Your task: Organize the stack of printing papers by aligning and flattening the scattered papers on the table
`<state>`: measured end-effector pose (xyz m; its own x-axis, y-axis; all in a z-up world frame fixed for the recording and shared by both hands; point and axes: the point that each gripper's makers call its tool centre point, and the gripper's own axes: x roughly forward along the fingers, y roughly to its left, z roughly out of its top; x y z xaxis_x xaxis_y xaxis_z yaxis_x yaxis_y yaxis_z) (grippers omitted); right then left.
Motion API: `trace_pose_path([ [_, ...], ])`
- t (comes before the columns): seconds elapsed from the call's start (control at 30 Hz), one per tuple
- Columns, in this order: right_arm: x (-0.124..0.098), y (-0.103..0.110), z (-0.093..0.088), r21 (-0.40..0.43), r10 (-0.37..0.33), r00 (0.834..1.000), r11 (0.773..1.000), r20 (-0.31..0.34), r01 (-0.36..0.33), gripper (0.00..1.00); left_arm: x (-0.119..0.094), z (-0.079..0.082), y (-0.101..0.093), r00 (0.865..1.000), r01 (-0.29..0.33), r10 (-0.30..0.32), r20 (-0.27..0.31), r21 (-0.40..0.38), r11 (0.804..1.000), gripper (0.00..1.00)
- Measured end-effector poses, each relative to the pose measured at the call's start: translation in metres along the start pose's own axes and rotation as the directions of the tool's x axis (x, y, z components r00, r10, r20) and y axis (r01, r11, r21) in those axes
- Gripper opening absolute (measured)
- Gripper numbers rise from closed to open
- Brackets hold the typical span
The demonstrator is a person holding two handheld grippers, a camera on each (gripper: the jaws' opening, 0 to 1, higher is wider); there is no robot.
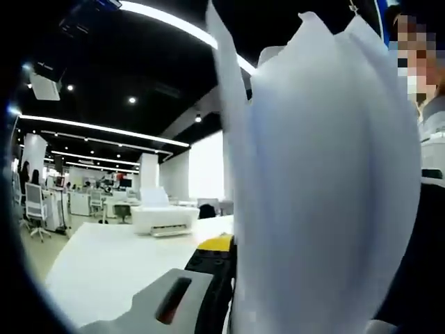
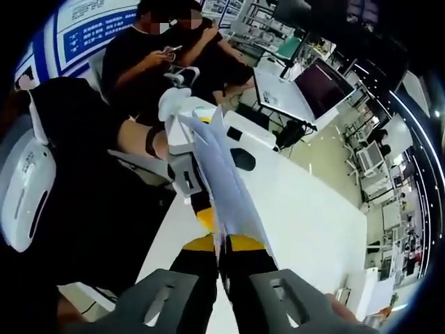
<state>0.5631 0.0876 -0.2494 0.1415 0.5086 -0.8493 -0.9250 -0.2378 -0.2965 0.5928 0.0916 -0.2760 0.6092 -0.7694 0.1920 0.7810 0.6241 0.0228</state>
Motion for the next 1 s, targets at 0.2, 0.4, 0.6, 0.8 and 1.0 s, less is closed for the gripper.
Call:
trace_pose_path([
  [0.2,-0.002,-0.004,-0.001,-0.016,-0.024,1.000,1.000,0.021,0.024,0.08,-0.001,0.001,0.001,1.000,-0.004,0.004,0.003,-0.001,1.000,0.06],
  [0.4,-0.008,-0.007,-0.002,-0.031,-0.054,0.997,0.998,0.062,0.056,0.14,-0.002,0.001,0.002,1.000,-0.012,0.012,0.005,0.005,1.000,0.06],
  [0.6,-0.018,-0.019,-0.007,-0.028,-0.125,0.984,0.991,0.123,0.130,0.17,-0.003,0.002,0.004,1.000,-0.023,0.023,0.009,0.007,1.000,0.06],
  [0.8,-0.029,-0.025,-0.014,0.012,-0.167,0.966,0.986,0.197,0.168,0.18,-0.004,0.005,0.005,1.000,-0.028,0.028,0.011,0.010,1.000,0.06],
  [1.0,-0.031,-0.035,-0.028,0.029,-0.217,0.953,0.976,0.210,0.216,0.24,-0.003,0.007,0.006,0.999,-0.040,0.040,0.013,0.014,0.999,0.06],
])
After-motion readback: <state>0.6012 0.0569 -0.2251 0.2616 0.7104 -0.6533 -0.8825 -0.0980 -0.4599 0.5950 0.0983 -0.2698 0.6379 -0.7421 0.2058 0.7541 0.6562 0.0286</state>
